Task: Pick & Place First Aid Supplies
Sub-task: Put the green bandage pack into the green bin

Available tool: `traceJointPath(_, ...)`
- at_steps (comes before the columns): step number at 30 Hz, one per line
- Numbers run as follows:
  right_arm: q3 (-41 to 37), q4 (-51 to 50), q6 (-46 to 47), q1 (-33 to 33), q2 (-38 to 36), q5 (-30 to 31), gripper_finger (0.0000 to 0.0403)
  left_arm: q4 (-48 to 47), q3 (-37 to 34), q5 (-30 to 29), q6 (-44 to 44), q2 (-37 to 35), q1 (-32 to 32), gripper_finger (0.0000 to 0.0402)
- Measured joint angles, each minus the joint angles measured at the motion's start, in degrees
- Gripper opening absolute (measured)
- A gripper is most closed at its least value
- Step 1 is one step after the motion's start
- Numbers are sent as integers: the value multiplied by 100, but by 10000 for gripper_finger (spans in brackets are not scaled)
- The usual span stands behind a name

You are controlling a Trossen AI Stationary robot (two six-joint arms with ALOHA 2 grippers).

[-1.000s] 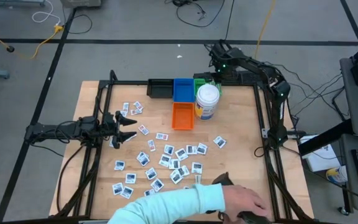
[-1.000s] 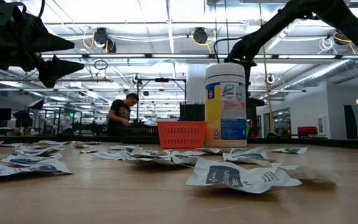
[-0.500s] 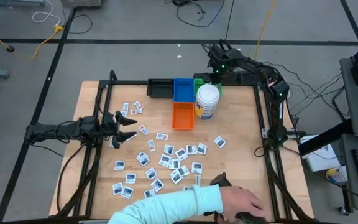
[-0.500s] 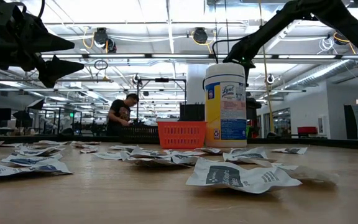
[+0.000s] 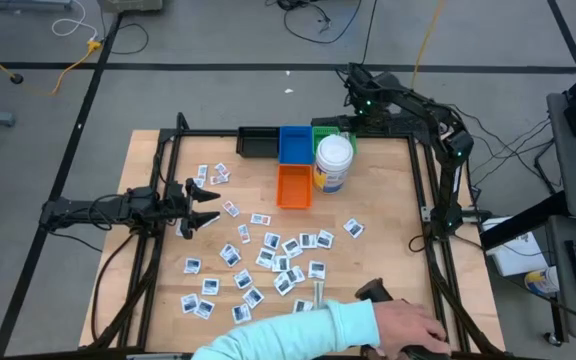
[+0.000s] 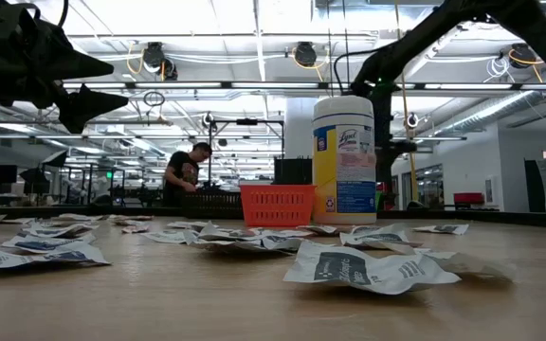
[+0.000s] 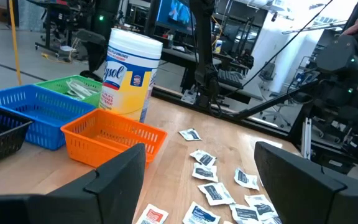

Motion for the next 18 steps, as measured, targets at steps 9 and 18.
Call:
traceJointPath(9,-1,-302,65,-74,-85,328,169,0,1,0,2,0,0,306)
traceJointPath(18,-1635,268,515,19,-1088,310,166,1,0,0,2,1,0,306)
